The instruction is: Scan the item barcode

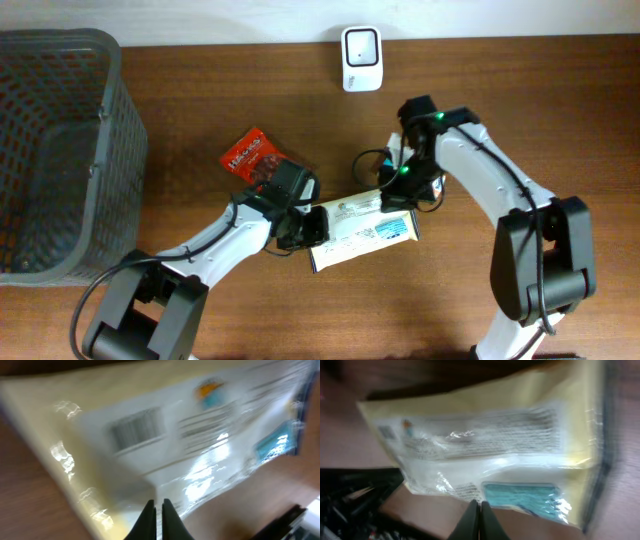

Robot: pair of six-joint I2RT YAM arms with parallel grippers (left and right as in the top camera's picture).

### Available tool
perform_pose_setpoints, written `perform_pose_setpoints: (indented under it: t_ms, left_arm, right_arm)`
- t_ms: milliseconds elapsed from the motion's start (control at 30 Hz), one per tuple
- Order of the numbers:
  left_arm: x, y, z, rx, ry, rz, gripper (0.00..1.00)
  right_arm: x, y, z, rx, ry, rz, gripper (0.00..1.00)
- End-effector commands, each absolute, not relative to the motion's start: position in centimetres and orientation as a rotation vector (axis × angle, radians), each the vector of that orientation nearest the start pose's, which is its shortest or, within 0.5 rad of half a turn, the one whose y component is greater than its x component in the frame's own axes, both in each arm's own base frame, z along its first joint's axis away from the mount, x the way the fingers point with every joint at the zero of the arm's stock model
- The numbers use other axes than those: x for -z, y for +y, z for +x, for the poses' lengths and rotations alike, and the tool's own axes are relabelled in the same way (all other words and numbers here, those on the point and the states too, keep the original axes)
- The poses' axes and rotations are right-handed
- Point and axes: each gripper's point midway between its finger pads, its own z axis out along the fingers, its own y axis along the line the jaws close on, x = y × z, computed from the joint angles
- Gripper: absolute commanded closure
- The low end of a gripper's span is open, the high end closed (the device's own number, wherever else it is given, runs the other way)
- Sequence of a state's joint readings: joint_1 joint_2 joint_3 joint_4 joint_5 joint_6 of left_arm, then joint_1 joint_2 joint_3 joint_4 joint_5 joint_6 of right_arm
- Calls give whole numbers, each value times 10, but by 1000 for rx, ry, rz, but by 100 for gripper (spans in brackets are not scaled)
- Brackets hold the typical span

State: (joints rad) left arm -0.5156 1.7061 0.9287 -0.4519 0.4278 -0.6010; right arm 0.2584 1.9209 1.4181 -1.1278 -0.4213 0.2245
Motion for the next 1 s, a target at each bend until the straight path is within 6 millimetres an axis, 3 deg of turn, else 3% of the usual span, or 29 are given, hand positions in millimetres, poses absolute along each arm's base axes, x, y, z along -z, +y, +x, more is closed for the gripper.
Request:
perform_pose_setpoints:
  t_ms: [0, 67, 133, 233, 300, 367, 433, 500, 600, 633, 667, 700, 733, 767, 833, 967]
  left_arm:
    - [-43, -257, 277, 920, 2881, 15, 100]
    - [-37, -247, 285, 810, 2872, -17, 100]
    - [-26, -241, 287, 755, 2879, -32, 100]
    - [4, -234, 290, 670, 2929, -96, 100]
    - [22, -224, 287, 623, 2984, -222, 100]
    - [20, -212, 292, 605, 2988, -297, 100]
    - [6, -190, 308, 521, 2969, -321, 100]
    - [-25, -169, 332, 417, 2926, -299, 100]
    - [-92, -165, 358, 383, 2835, -142, 100]
    - [-118, -164, 364, 369, 2798, -103, 100]
    - [-139, -161, 367, 351, 2771, -107, 91]
    - [-147, -160, 365, 353, 2767, -107, 67]
    - [-147, -159, 361, 349, 2780, -108, 47]
    - [-145, -158, 356, 345, 2803, -109, 38]
    - [-128, -162, 330, 388, 2930, -101, 23]
    - [-77, -178, 288, 492, 3093, -35, 18]
  right_arm:
    - [-48, 181, 296, -701, 3232, 2, 96]
    - [-32, 179, 294, -692, 3226, 70, 96]
    - [-22, 164, 295, -598, 3234, 115, 96]
    - [-13, 143, 296, -492, 3242, 174, 96]
    - [-5, 116, 296, -283, 3247, 245, 96]
    - [-6, 101, 299, -184, 3244, 266, 96]
    - [-15, 91, 306, -123, 3232, 287, 96]
    - [-38, 81, 321, -19, 3199, 285, 96]
    - [-84, 77, 340, 37, 3160, 267, 96]
    - [-102, 78, 343, 25, 3158, 235, 92]
    - [-118, 83, 342, -16, 3173, 138, 69]
    - [-127, 87, 337, -55, 3198, 66, 38]
    - [-128, 89, 331, -86, 3222, 12, 16]
    - [-128, 89, 325, -92, 3249, -40, 2]
    - [-123, 87, 318, -85, 3276, -85, 1]
    - [-93, 93, 325, -135, 3239, -97, 1]
